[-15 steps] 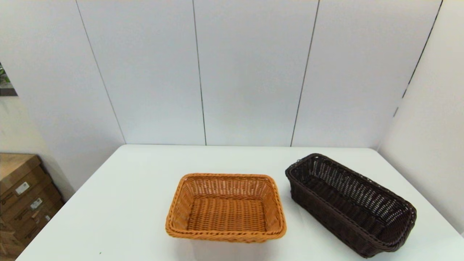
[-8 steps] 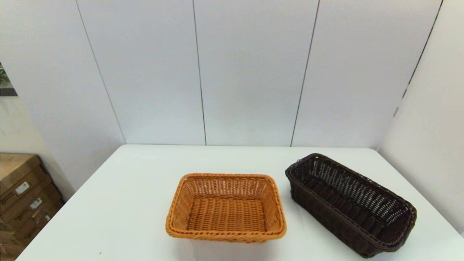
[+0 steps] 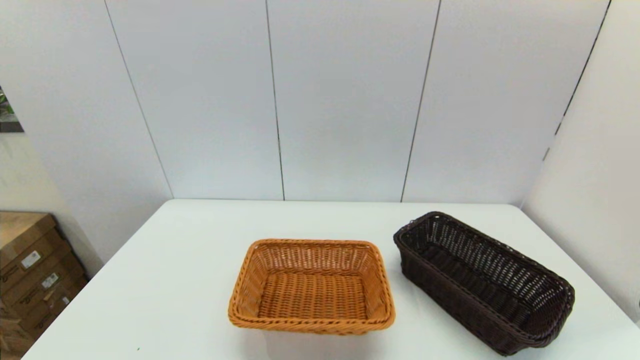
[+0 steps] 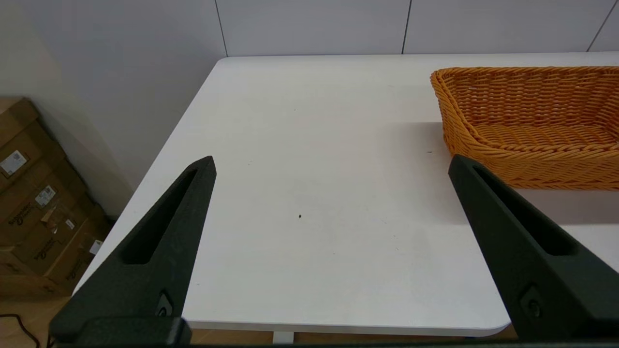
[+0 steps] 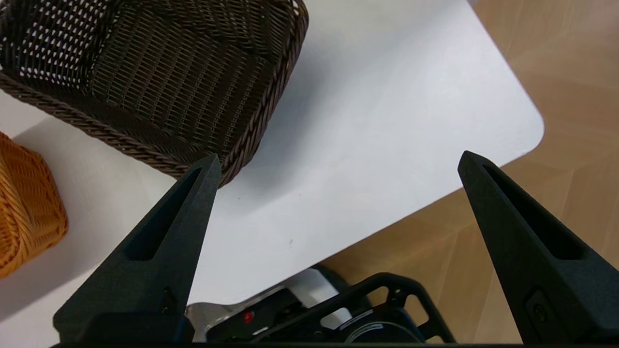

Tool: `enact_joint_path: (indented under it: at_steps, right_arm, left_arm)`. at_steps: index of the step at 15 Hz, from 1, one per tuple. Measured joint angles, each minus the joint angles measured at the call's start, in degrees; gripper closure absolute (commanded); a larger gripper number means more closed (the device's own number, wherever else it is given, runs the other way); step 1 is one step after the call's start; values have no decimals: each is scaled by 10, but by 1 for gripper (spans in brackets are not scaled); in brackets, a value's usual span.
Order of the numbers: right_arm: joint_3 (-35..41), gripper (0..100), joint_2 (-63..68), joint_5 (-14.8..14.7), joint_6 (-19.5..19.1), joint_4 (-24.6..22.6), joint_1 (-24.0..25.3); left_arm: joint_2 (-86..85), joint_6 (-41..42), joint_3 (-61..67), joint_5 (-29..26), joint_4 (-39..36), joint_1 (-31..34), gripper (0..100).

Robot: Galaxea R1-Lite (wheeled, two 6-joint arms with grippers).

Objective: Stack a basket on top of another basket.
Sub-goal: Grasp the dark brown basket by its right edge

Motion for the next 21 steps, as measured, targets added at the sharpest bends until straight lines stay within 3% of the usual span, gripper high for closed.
enact_joint_path:
  at_steps: [5, 10, 16, 21]
  right_arm:
    - [0, 0, 58, -12, 120, 0, 22]
    - [-9, 0, 104, -46, 240, 14, 111]
    - [-45, 0, 173, -46, 417, 59, 223]
    - [-63, 0, 237, -43, 436, 48, 252]
  left_arm:
    - [0, 0, 0, 0, 0, 0, 0]
    - [0, 0, 0, 0, 0, 0, 0]
    - [0, 0, 0, 0, 0, 0, 0]
    - [0, 0, 0, 0, 0, 0, 0]
